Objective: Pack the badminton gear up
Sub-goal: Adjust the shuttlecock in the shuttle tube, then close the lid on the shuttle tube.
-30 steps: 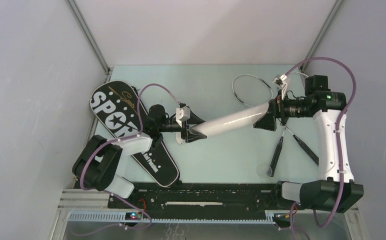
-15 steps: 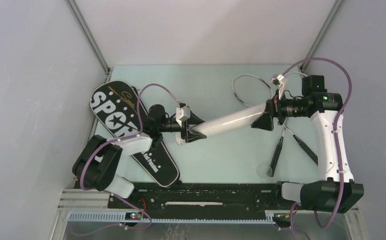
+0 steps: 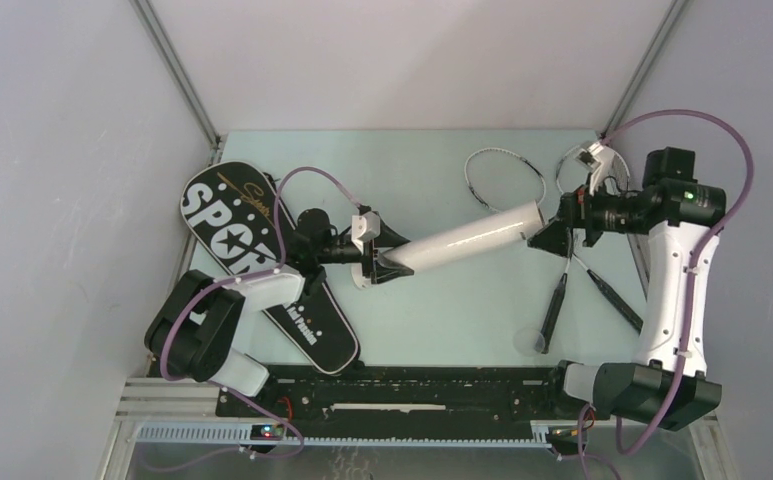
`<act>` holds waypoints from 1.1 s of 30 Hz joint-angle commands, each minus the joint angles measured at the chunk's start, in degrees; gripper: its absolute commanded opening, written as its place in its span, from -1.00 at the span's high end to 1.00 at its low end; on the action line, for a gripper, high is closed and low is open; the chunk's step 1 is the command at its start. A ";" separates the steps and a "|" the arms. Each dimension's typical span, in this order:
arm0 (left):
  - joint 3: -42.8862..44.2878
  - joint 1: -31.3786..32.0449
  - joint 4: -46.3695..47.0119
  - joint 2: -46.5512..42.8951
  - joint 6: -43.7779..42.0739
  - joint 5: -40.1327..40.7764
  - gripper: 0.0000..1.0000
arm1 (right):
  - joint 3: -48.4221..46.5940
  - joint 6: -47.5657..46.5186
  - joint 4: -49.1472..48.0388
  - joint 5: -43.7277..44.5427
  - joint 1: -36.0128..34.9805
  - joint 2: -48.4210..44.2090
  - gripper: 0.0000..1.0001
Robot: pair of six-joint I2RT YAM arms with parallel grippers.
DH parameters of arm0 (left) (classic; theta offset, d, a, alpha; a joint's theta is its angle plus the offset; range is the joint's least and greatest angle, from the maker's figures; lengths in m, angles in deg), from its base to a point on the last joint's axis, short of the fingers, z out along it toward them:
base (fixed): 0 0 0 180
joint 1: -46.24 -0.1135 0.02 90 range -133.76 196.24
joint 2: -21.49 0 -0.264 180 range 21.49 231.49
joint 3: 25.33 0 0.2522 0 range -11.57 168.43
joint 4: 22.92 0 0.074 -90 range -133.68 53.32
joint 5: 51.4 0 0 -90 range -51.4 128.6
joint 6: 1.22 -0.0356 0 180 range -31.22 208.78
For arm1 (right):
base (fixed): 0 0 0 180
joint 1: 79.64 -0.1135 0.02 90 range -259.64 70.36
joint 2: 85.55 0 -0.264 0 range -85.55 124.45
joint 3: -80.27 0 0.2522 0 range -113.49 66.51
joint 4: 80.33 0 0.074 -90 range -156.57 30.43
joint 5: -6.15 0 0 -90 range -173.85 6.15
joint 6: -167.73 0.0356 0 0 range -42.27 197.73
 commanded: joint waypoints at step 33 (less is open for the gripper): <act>7.80 -17.15 -43.08 -19.17 -33.38 -5.50 0.06 | 43.32 -7.44 -23.69 40.27 -22.84 3.56 -0.99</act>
